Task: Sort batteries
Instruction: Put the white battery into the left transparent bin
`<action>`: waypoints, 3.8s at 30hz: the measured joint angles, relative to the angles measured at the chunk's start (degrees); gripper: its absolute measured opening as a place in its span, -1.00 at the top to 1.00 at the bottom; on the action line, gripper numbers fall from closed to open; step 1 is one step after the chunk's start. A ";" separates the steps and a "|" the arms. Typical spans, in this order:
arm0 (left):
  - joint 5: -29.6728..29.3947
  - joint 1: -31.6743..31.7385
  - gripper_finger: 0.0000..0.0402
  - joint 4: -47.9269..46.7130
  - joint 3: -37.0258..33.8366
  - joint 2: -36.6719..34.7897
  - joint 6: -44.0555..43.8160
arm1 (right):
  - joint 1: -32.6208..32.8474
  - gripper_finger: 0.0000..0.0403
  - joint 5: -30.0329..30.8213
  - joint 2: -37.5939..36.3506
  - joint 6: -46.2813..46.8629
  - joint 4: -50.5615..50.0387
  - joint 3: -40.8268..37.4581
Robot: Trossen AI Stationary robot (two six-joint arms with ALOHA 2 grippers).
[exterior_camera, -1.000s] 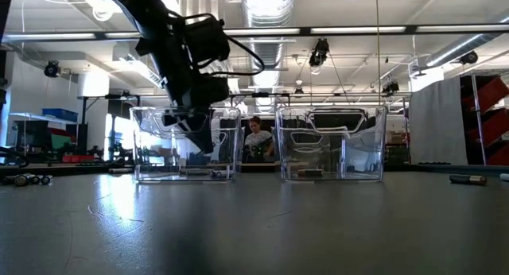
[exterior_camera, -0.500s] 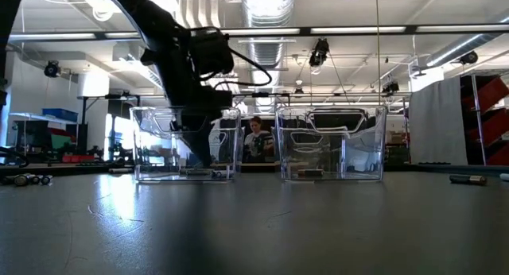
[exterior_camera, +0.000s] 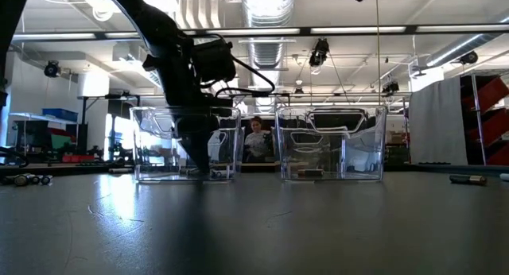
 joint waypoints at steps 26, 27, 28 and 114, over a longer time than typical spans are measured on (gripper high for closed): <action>2.50 -0.76 0.15 3.85 -0.01 -33.83 5.09 | 0.88 -0.11 -17.70 -4.38 65.98 -33.96 -28.38; 2.60 -0.79 0.15 4.16 -0.01 -35.17 4.96 | 0.91 -0.11 -19.14 -4.80 66.72 -33.86 -29.83; 2.61 -0.81 0.15 4.23 -0.01 -36.31 4.64 | 1.01 -0.11 -20.49 -5.11 67.44 -33.70 -31.10; 46.18 -0.13 0.17 53.52 -0.53 -26.71 -8.90 | 4.32 0.83 16.18 11.72 -3.21 -23.02 19.74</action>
